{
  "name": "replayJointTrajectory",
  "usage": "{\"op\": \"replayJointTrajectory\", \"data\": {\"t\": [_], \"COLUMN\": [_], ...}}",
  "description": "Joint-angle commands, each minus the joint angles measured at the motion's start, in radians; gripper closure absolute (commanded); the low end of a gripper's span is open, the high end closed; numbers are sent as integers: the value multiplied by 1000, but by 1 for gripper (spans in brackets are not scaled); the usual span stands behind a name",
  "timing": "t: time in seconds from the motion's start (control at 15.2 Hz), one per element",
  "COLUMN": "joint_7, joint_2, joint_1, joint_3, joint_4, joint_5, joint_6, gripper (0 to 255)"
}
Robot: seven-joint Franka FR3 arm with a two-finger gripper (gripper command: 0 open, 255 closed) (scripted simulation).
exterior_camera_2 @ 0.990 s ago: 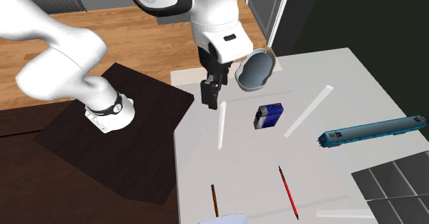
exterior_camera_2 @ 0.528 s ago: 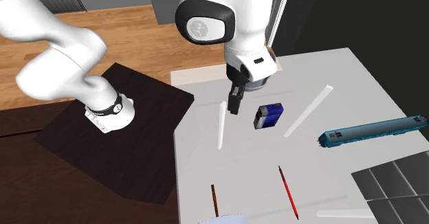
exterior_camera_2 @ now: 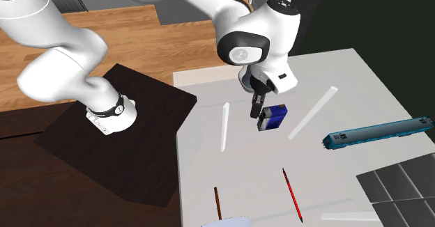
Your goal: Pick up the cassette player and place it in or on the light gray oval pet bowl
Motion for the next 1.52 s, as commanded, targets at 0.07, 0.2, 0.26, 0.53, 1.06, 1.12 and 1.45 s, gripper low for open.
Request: {"op": "replayJointTrajectory", "data": {"t": [0.07, 0.2, 0.26, 0.53, 1.06, 1.12, 1.45], "joint_7": [45, 66, 75, 90, 103, 103, 103], "joint_2": [122, 200, 239, 301, 343, 343, 343], "joint_1": [30, 51, 62, 77, 85, 85, 85], "joint_3": [0, -5, -7, -18, -32, -32, -32], "joint_4": [84, 144, 176, 202, 199, 199, 199], "joint_5": [-37, -57, -65, -85, -105, -105, -105], "joint_6": [17, 22, 23, 53, 96, 96, 96], "gripper": [0, 0, 0, 0, 0, 0, 255]}}
